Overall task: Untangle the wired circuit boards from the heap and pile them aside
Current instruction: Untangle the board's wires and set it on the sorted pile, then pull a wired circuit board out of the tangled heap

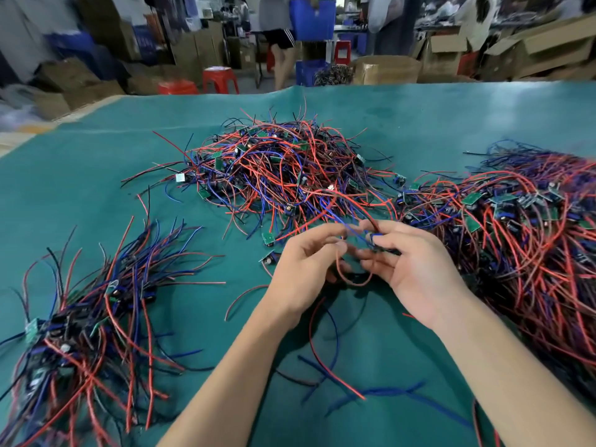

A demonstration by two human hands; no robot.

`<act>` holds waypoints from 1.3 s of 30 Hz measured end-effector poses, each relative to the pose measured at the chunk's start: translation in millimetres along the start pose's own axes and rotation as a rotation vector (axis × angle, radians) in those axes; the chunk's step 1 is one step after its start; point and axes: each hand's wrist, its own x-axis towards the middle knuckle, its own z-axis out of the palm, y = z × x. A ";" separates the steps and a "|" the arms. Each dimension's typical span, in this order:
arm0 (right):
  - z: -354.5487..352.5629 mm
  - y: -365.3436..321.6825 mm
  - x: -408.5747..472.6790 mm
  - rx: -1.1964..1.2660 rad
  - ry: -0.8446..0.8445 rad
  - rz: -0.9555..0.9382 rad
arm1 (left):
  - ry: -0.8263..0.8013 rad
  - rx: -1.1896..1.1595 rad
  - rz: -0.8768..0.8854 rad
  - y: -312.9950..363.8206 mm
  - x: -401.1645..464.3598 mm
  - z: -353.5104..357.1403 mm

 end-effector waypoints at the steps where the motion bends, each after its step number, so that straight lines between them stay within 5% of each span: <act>1: 0.0 -1.2 0.1 0.009 0.007 -0.001 | -0.014 -0.032 -0.005 0.2 0.0 -0.5; 9: -8.2 -7.3 2.2 0.188 0.001 -0.097 | -0.027 -0.141 -0.082 -1.6 1.1 -4.4; 26: 5.0 13.3 -1.6 -0.031 -0.179 -0.098 | -0.181 0.038 -0.081 -5.4 0.6 -1.6; 39: -8.2 9.8 5.1 -0.290 0.041 -0.269 | -0.066 0.207 -0.061 -12.1 2.6 1.5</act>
